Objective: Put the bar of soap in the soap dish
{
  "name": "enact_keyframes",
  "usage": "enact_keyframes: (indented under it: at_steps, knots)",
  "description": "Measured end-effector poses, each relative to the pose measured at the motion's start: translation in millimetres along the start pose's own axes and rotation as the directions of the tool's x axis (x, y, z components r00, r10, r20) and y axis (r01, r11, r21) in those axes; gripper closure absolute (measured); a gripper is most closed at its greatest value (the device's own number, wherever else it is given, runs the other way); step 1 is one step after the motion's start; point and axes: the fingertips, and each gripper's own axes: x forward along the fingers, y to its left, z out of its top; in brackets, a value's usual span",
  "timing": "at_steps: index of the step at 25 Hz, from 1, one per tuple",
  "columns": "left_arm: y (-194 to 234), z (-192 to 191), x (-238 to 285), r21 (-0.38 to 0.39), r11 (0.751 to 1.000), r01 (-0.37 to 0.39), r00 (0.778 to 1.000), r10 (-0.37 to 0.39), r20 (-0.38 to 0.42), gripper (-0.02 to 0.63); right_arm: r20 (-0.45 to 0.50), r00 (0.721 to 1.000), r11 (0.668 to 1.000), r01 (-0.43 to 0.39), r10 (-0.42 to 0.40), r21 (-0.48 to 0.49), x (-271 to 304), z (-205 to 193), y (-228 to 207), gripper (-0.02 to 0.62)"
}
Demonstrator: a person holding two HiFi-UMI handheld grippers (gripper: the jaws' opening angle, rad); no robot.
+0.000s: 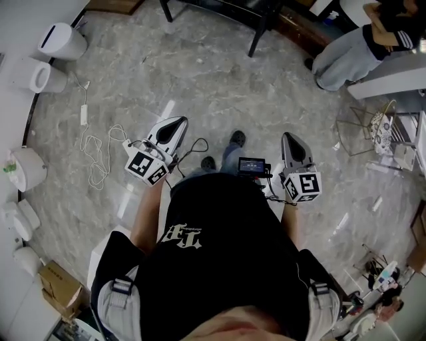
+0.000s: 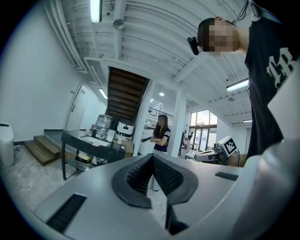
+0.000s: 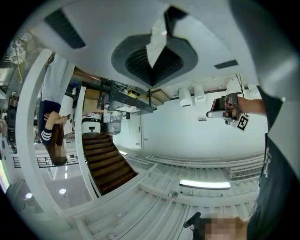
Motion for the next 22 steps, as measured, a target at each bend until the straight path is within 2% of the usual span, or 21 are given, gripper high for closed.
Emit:
enact_keyframes:
  at_steps: [13, 22]
  knots:
    - [25.5, 19.1, 132.0, 0.028, 0.998, -0.057, 0.998, 0.058, -0.034, 0.604, 0.019, 1.0, 0.999, -0.003, 0.002, 0.038, 53.6, 22.1, -129.0, 0.588]
    - [45.3, 26.0, 193.6, 0.032, 0.995, -0.098, 0.994, 0.1, -0.043, 0.604, 0.012, 0.999, 0.998, -0.039, 0.039, 0.041, 96.1, 32.4, -183.2, 0.588]
